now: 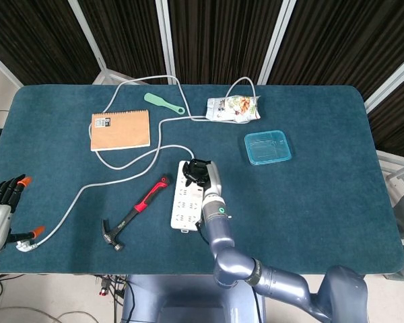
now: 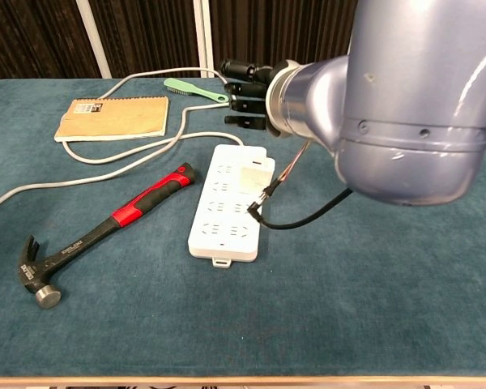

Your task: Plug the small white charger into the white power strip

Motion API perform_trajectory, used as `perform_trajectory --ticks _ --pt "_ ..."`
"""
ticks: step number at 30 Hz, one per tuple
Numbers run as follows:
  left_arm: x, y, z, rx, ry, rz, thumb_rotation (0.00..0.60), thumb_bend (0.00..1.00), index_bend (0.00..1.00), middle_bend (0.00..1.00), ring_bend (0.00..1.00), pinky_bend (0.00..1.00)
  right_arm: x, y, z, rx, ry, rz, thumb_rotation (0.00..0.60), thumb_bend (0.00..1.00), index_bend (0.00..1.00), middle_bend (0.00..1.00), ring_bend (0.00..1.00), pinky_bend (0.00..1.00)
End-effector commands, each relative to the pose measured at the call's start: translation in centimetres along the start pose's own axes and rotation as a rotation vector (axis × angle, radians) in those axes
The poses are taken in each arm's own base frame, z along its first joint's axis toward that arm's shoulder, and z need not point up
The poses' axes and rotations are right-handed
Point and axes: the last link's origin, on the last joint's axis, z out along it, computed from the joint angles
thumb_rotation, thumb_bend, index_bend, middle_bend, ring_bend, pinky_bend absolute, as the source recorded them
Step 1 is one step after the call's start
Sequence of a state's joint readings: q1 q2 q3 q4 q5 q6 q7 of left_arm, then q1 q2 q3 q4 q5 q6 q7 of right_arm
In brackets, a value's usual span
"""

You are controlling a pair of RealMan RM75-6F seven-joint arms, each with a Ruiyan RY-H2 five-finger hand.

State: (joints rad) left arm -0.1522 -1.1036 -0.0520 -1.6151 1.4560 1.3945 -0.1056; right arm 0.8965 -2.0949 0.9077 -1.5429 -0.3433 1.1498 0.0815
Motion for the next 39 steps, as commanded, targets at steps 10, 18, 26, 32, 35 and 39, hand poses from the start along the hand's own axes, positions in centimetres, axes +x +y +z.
perform_trajectory --ticks 10,18,26,32,35,39 --pt "0.0 0.0 0.0 0.0 0.001 -0.005 0.6 0.0 0.0 0.0 0.0 0.0 -0.5 2.1 0.2 -0.048 0.002 0.011 0.6 0.71 0.88 0.86 0.8 0.71" --pt "0.1 0.0 0.0 -0.002 0.001 -0.008 0.6 0.0 0.0 0.0 0.0 0.0 -0.5 2.4 0.4 -0.025 0.025 0.072 0.6 0.72 0.89 0.86 0.8 0.71" --pt "0.1 0.0 0.0 -0.003 0.0 -0.008 0.6 0.0 0.0 0.0 0.0 0.0 -0.2 2.8 0.1 0.059 0.054 0.12 0.6 0.72 0.89 0.86 0.8 0.71" --pt "0.1 0.0 0.0 -0.002 -0.001 -0.007 0.6 0.0 0.0 0.0 0.0 0.0 0.0 2.8 0.3 0.041 0.086 0.192 0.6 0.72 0.89 0.86 0.8 0.71" --pt "0.1 0.0 0.0 -0.002 0.0 -0.007 0.6 0.0 0.0 0.0 0.0 0.0 0.0 2.9 0.3 0.029 0.09 0.217 0.6 0.72 0.89 0.86 0.8 0.71" --pt "0.1 0.0 0.0 -0.002 -0.001 -0.007 0.6 0.0 0.0 0.0 0.0 0.0 -0.3 3.0 0.4 0.015 0.084 0.228 0.6 0.72 0.89 0.86 0.8 0.71"
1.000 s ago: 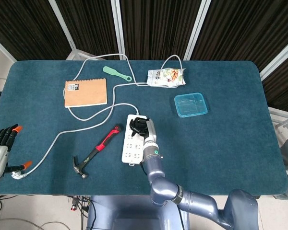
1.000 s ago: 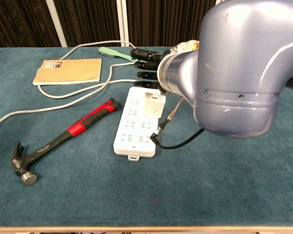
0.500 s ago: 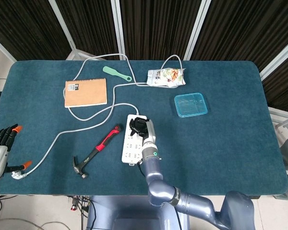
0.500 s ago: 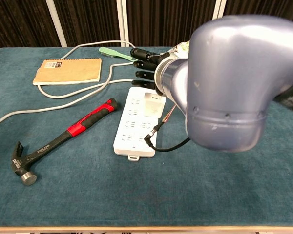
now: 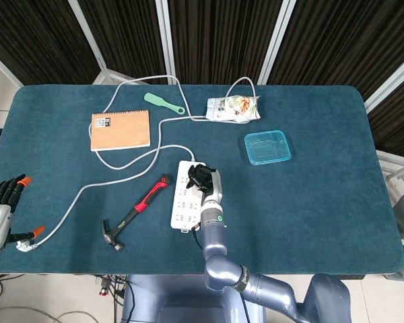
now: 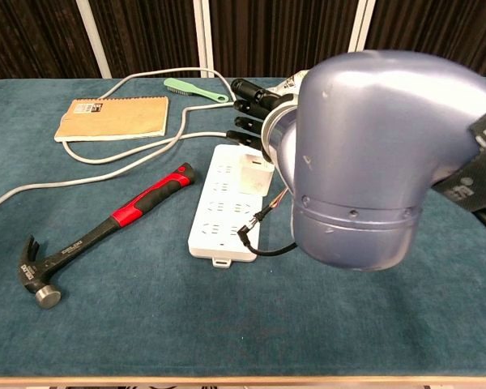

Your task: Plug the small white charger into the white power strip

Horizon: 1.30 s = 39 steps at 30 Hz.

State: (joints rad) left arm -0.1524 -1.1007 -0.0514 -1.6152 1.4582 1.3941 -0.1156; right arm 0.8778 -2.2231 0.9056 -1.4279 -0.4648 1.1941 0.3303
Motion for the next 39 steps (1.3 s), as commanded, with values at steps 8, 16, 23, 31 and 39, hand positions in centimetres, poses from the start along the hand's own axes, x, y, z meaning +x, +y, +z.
perform_trajectory --ticks 8,16,23,31,39 --pt "0.0 0.0 0.0 0.002 -0.001 -0.004 0.6 0.0 0.0 0.0 0.0 0.0 -0.3 1.0 0.2 -0.022 -0.001 0.0 0.6 0.72 0.89 0.86 0.8 0.71" --pt "0.0 0.0 0.1 0.003 -0.001 -0.006 0.6 0.0 0.0 0.0 0.0 0.0 -0.7 2.0 0.2 -0.04 -0.007 -0.003 0.6 0.72 0.89 0.86 0.8 0.71" --pt "0.1 0.0 0.1 0.002 -0.001 -0.01 0.6 0.0 0.0 0.0 0.0 0.0 -0.8 2.0 0.5 -0.044 -0.002 -0.003 0.6 0.72 0.89 0.86 0.8 0.71" --pt "0.1 0.0 0.1 0.002 0.0 -0.011 0.6 0.0 0.0 0.0 0.0 0.0 -1.2 2.3 0.3 -0.056 -0.012 -0.019 0.6 0.72 0.89 0.86 0.8 0.71" --pt "0.1 0.1 0.1 -0.003 0.0 -0.01 0.6 0.0 0.0 0.0 0.0 0.0 -1.0 3.3 0.0 -0.08 -0.005 -0.025 0.6 0.72 0.89 0.86 0.8 0.71"
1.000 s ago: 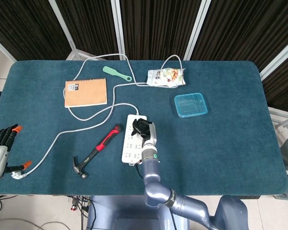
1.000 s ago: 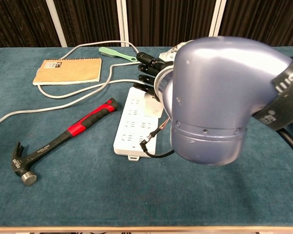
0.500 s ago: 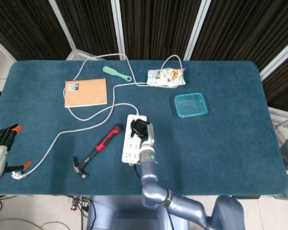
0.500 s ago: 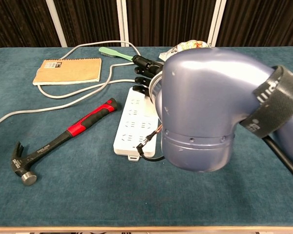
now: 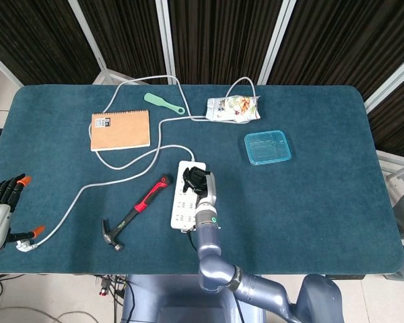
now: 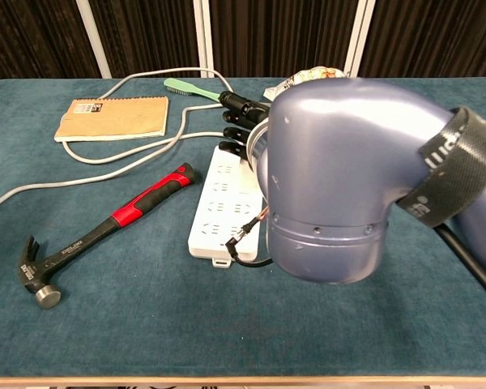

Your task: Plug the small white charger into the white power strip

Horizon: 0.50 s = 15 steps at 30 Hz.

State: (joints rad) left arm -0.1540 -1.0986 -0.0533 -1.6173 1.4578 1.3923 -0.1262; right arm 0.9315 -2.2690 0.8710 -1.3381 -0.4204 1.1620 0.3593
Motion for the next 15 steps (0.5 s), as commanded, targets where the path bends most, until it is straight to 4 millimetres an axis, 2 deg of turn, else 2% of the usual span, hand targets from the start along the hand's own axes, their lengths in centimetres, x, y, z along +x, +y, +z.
perform_trajectory --ticks 1,15 --pt "0.0 0.0 0.0 -0.003 0.001 0.001 0.6 0.0 0.0 0.0 0.0 0.0 0.1 0.4 0.0 -0.013 0.006 0.0 0.6 0.72 0.89 0.86 0.8 0.71" --pt "0.1 0.0 0.0 -0.004 0.003 -0.005 0.6 0.0 0.0 0.0 0.0 0.0 0.1 2.3 0.0 -0.06 0.001 -0.01 0.6 0.72 0.89 0.86 0.8 0.71"
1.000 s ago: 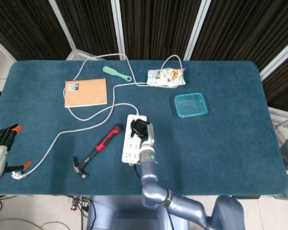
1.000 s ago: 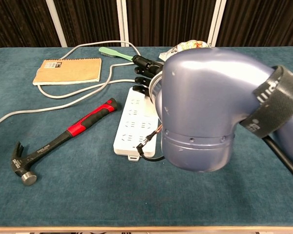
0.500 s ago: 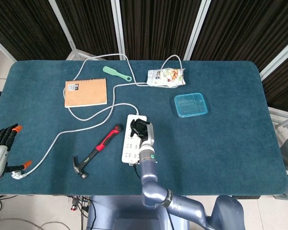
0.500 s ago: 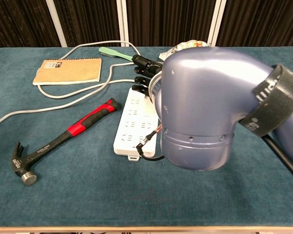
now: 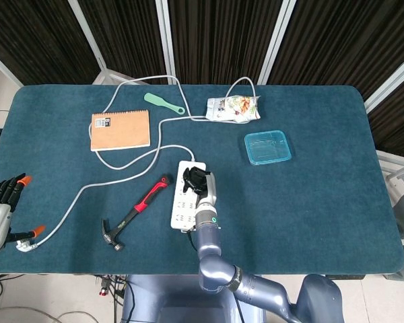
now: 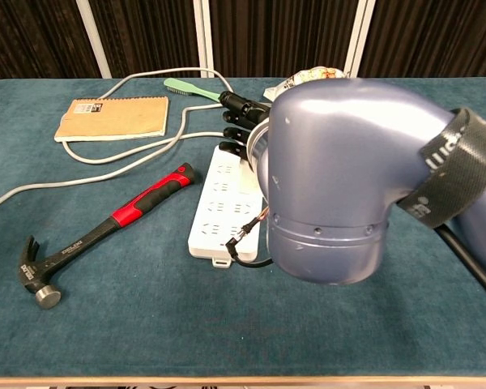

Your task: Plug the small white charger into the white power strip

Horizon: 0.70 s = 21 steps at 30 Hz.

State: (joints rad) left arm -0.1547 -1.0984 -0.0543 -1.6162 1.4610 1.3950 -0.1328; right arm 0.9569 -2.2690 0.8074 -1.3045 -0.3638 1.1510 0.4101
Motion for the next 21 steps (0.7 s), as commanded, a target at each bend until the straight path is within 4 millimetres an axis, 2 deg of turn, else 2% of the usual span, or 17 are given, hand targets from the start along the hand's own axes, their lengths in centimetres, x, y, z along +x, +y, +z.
perform_trajectory --ticks 1,7,21 --pt "0.0 0.0 0.0 0.0 0.0 -0.001 0.6 0.0 0.0 0.0 0.0 0.0 0.1 0.2 0.1 -0.005 0.004 -0.001 0.6 0.72 0.89 0.86 0.8 0.71" --pt "0.0 0.0 0.0 -0.001 -0.002 0.0 0.6 0.0 0.0 0.0 0.0 0.0 0.2 0.2 0.2 -0.001 0.006 0.0 0.6 0.72 0.89 0.86 0.8 0.71" --pt "-0.1 0.0 0.0 0.003 -0.003 0.01 0.6 0.0 0.0 0.0 0.0 0.0 1.0 -1.6 -0.1 0.042 0.019 -0.016 0.6 0.72 0.89 0.86 0.8 0.71"
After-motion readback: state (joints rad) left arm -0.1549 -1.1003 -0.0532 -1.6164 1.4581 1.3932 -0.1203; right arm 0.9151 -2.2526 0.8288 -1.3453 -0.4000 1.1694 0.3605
